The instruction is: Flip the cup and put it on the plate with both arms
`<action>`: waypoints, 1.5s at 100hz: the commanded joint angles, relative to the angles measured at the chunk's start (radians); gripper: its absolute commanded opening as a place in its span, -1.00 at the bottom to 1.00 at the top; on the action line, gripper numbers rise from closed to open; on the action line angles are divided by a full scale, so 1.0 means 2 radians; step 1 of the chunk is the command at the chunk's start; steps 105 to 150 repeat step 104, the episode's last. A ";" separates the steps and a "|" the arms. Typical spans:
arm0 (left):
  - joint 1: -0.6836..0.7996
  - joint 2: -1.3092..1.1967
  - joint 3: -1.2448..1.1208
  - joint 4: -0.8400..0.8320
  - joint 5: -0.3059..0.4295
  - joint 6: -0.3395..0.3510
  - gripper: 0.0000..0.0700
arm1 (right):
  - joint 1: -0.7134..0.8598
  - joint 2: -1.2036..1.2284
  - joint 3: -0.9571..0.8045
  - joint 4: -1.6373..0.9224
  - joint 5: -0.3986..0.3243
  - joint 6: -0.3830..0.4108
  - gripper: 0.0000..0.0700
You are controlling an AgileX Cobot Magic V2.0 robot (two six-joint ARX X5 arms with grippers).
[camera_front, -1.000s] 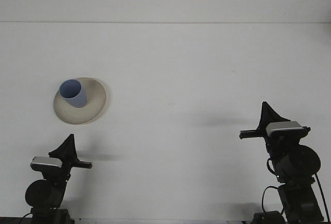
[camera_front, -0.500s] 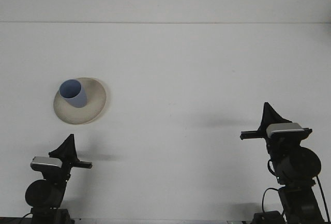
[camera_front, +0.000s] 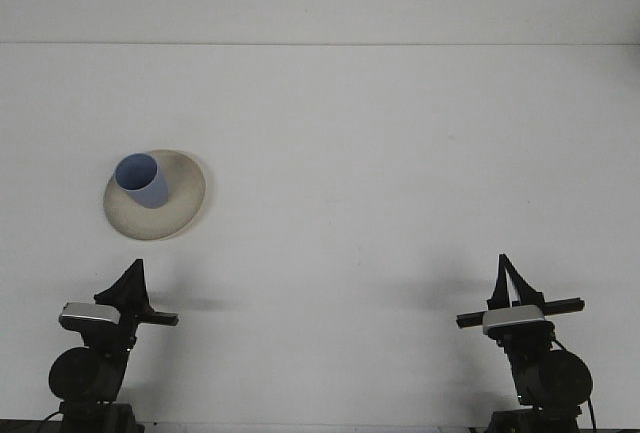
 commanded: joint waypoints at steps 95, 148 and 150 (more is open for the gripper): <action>-0.001 0.000 -0.010 0.006 -0.002 -0.004 -0.96 | -0.015 -0.044 -0.059 0.050 -0.005 -0.021 -1.00; -0.001 0.000 -0.010 0.006 -0.002 -0.004 -0.96 | -0.015 -0.044 -0.059 0.050 -0.005 -0.021 -1.00; -0.001 0.000 -0.010 0.006 -0.002 -0.004 -0.96 | -0.015 -0.044 -0.059 0.050 -0.005 -0.021 -1.00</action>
